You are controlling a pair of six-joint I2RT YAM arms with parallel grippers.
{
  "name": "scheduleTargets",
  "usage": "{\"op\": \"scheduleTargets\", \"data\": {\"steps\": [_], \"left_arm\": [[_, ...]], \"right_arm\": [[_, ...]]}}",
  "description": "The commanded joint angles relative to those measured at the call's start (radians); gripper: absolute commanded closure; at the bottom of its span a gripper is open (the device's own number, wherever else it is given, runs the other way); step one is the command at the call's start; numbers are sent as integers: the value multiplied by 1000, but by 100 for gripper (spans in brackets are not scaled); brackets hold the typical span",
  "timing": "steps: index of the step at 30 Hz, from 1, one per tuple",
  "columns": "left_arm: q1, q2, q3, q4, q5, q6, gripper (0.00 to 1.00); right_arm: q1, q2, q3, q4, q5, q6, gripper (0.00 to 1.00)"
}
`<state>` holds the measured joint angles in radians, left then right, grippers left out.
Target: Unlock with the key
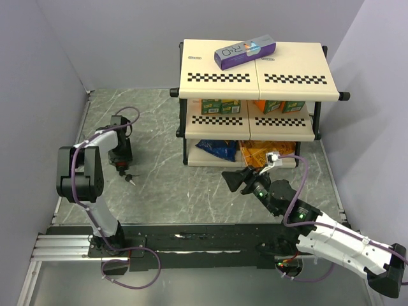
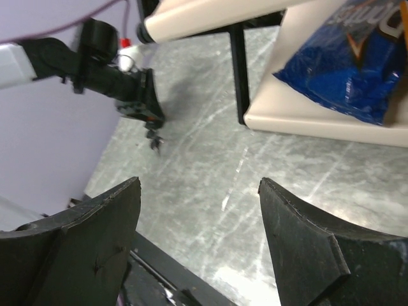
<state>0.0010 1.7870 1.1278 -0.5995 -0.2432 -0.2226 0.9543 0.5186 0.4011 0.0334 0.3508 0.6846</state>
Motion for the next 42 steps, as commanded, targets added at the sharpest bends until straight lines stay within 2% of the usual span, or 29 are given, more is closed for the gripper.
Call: {"op": "scheduleTargets", "data": {"steps": [1, 6, 12, 27, 42], "left_arm": [[73, 18, 32, 12, -62, 51, 99], [143, 37, 81, 27, -19, 92, 99], [157, 55, 148, 30, 47, 118, 99], [192, 204, 317, 21, 154, 120, 99], [191, 308, 420, 17, 179, 109, 98]], "right_arm": [[-8, 14, 77, -62, 27, -37, 19], [-6, 43, 146, -170, 59, -59, 19], [-6, 54, 196, -276, 108, -51, 19], [-8, 66, 236, -325, 131, -17, 19], [-8, 12, 202, -354, 154, 7, 19]]}}
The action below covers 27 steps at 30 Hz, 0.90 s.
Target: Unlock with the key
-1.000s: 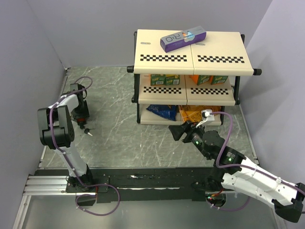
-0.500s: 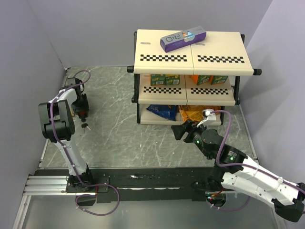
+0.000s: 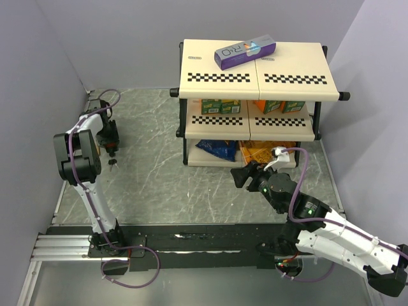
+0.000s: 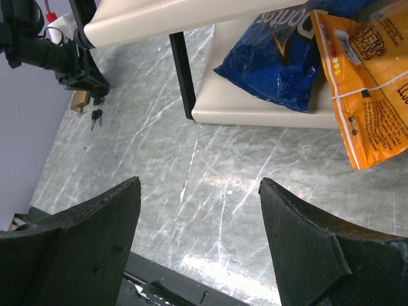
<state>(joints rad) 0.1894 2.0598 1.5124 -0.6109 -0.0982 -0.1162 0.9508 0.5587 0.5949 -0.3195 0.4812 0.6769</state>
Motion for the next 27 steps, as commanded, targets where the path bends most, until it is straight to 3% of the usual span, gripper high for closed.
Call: {"op": "scheduleTargets", "data": {"steps": [1, 5, 8, 9, 15, 16, 24, 25, 27], "left_arm": [[1, 39, 35, 31, 29, 3, 96], [-13, 43, 42, 33, 28, -2, 89], [-33, 30, 39, 36, 3, -5, 70], [-34, 20, 38, 39, 0, -10, 57], [-41, 19, 42, 34, 9, -27, 36], [-41, 16, 42, 36, 11, -28, 27], [-53, -65, 31, 54, 5, -36, 11], [-57, -81, 28, 63, 5, -37, 1], [-70, -128, 19, 72, 14, -34, 1]], "right_arm": [[-4, -29, 5, 0, 23, 15, 19], [-4, -25, 9, -16, 27, 16, 19], [-4, -32, 8, -23, 33, 19, 19], [-3, -36, 5, -21, 34, 21, 19], [-3, -46, -17, -16, 34, 33, 19], [-3, -46, -17, -18, 34, 36, 19], [-3, -46, -32, -9, 33, 38, 19], [-4, -45, -32, -9, 31, 36, 19], [-4, -36, -32, -4, 30, 35, 19]]}}
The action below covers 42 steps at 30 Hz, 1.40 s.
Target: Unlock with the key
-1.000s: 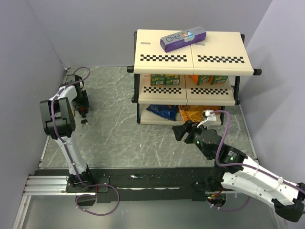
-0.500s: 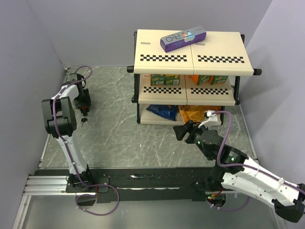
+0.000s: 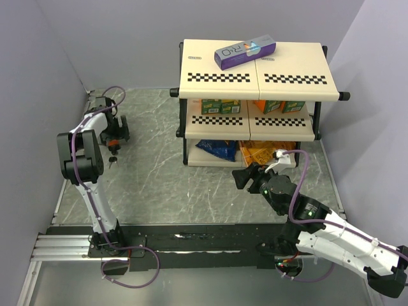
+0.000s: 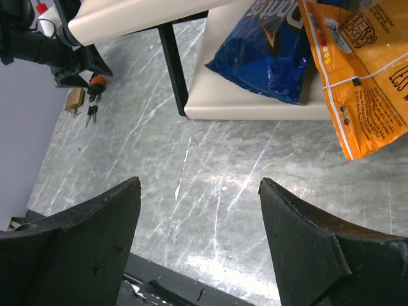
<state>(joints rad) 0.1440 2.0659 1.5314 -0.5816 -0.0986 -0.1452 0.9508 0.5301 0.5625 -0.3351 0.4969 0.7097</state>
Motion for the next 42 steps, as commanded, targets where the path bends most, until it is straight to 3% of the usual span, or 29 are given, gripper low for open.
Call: {"op": "scheduleTargets", "data": {"steps": [1, 7, 13, 20, 23, 28, 42], "left_arm": [[-29, -151, -4, 51, 22, -4, 1], [-76, -308, -66, 97, -33, -22, 1], [-121, -691, -293, 298, 11, -79, 1], [-184, -1137, -615, 473, 322, -160, 1], [-195, -1265, -727, 497, 361, -200, 1], [-198, -1362, -783, 453, 341, -205, 1], [-198, -1389, -783, 434, 339, -188, 1]], "right_arm": [[-3, -2, 0, 14, 14, 2, 19], [-4, 22, -1, 25, 3, 0, 19], [-3, 31, 0, 27, 6, -6, 19], [-4, 42, 34, -15, 48, -33, 18], [-3, 45, 42, -28, 68, -45, 18], [-4, 44, 50, -42, 91, -58, 18], [-3, 42, 59, -64, 115, -49, 18]]}}
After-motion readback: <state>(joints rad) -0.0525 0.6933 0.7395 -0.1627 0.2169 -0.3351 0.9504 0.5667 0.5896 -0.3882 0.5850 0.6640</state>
